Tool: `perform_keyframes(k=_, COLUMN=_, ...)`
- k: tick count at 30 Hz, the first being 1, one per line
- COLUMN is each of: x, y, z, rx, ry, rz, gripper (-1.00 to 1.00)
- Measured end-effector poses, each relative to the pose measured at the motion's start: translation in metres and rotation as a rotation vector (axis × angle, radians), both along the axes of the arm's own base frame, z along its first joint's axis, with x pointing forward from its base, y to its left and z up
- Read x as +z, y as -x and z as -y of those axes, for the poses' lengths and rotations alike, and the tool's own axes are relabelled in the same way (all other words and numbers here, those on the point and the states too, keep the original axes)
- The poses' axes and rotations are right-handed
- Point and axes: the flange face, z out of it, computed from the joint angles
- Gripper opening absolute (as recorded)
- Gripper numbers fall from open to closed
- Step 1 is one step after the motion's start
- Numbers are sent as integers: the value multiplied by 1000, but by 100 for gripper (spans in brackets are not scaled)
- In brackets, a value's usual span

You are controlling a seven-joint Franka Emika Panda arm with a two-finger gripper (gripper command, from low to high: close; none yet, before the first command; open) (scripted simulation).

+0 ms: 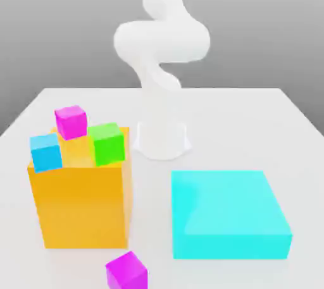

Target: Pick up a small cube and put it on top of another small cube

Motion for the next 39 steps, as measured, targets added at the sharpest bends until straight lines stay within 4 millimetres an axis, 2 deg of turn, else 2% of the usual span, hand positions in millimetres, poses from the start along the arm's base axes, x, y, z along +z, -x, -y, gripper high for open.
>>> perform_keyframes(k=4, x=-65, y=-50, z=8, rx=120, ry=-45, rz=-121, gripper=0)
perform_keyframes(k=8, x=-135, y=-88, z=9, rx=218, ry=-71, rz=-227, gripper=0)
perform_keyframes(k=11, x=-189, y=-109, z=8, rx=281, ry=-79, rz=-302, gripper=0)
perform_keyframes(k=15, x=-261, y=-126, z=6, rx=350, ry=-70, rz=-393, gripper=0)
perform_keyframes(k=20, x=-343, y=-133, z=7, rx=423, ry=-25, rz=-492, gripper=0)
perform_keyframes(k=25, x=-412, y=-127, z=19, rx=475, ry=61, rz=-576, gripper=0)
perform_keyframes(k=29, x=-451, y=-118, z=34, rx=514, ry=161, rz=-630, gripper=0)
perform_keyframes(k=33, x=-478, y=-110, z=51, rx=547, ry=275, rz=-666, gripper=0)
perform_keyframes(k=38, x=-532, y=-110, z=53, rx=554, ry=296, rz=-671, gripper=0)
perform_keyframes(k=39, x=-540, y=-109, z=53, rx=554, ry=295, rz=-672, gripper=-100)
